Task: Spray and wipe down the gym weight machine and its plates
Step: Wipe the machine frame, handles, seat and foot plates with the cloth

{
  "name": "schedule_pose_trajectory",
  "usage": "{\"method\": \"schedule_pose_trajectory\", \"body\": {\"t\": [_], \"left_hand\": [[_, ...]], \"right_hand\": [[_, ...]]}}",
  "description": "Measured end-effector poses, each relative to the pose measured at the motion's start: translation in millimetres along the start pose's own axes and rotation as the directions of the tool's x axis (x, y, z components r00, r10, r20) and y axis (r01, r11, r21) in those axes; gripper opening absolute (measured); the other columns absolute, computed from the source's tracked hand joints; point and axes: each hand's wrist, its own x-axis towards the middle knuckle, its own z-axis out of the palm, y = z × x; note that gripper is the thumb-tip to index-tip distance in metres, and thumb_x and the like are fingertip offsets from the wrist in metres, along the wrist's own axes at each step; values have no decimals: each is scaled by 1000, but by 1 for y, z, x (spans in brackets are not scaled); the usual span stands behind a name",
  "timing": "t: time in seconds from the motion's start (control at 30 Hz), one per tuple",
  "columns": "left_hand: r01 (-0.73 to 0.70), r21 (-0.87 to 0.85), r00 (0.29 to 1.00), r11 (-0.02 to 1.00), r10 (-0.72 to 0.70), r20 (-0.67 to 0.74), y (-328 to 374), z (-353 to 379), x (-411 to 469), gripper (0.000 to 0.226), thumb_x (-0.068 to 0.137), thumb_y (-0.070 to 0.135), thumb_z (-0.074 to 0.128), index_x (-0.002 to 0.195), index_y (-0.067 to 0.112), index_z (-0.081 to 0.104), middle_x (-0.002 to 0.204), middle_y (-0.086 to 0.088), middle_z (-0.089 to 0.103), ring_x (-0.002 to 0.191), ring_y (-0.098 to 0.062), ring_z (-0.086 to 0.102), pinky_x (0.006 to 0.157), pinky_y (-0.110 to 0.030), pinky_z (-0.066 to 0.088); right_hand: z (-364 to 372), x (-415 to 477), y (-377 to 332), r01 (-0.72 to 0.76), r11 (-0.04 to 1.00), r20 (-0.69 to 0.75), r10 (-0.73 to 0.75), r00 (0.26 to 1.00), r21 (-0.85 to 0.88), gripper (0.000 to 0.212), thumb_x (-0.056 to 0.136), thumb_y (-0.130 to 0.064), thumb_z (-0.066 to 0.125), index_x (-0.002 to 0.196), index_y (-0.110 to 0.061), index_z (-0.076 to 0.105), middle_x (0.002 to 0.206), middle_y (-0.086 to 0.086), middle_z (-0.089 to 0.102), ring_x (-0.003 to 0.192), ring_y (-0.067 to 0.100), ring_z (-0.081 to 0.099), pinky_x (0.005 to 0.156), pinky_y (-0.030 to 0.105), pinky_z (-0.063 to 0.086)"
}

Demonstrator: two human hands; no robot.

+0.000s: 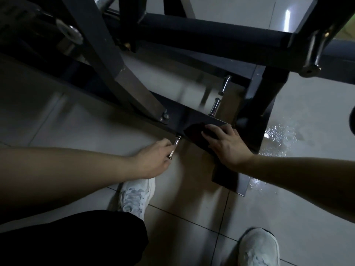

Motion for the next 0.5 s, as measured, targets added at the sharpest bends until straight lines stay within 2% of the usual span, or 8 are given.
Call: {"method": "schedule_pose_trajectory", "body": {"t": [0.07,0.17,0.23,0.33,0.37,0.43,0.5], "left_hand": [[-40,77,999,996,38,29,0,0,-2,59,88,25,50,145,9,47,133,-9,45,118,-28,49,102,-43,46],[-91,183,995,979,84,47,0,-1,-3,66,89,18,57,151,8,36,144,-9,32,128,-26,38,106,-37,42],[-114,226,993,967,103,58,-1,-2,-3,68,89,19,59,151,7,34,150,-9,25,132,-26,31,109,-38,40],[-122,269,991,955,100,93,-3,-4,-4,68,87,20,60,149,7,34,153,-10,20,136,-29,27,110,-47,42],[-123,279,990,952,98,101,-4,-4,-6,72,86,21,60,151,8,32,154,-9,18,137,-29,26,109,-47,43],[-131,294,989,947,102,109,-5,-4,-7,78,86,23,59,155,9,25,154,-8,17,137,-28,26,108,-46,44],[-138,305,987,942,106,117,-5,-5,-8,81,87,24,58,158,9,20,155,-8,16,137,-27,25,107,-43,44]], "right_hand": [[-2,25,-5,-78,996,-44,80,996,36,49,100,-27,55,148,-21,52,153,11,41,121,42,42,97,56,45],[-8,85,-25,-172,980,-60,179,982,98,51,99,-27,52,150,-22,48,158,10,35,129,43,36,103,54,36],[-11,119,-47,-160,982,-47,165,985,99,53,99,-27,51,152,-23,44,160,9,31,132,42,33,106,54,32],[-11,133,-63,-142,988,-50,145,988,67,51,97,-21,51,148,-20,49,157,11,35,126,43,37,103,54,38],[-9,126,-62,-107,992,-55,110,992,69,49,96,-20,51,145,-18,53,153,14,39,122,45,41,99,56,41],[-5,100,-49,58,995,-70,-52,996,75,45,94,-21,52,138,-16,61,145,20,49,111,49,48,90,56,48],[1,66,-26,231,972,-47,-229,972,51,43,96,-21,54,139,-18,62,143,18,51,106,44,49,86,52,50]]}}
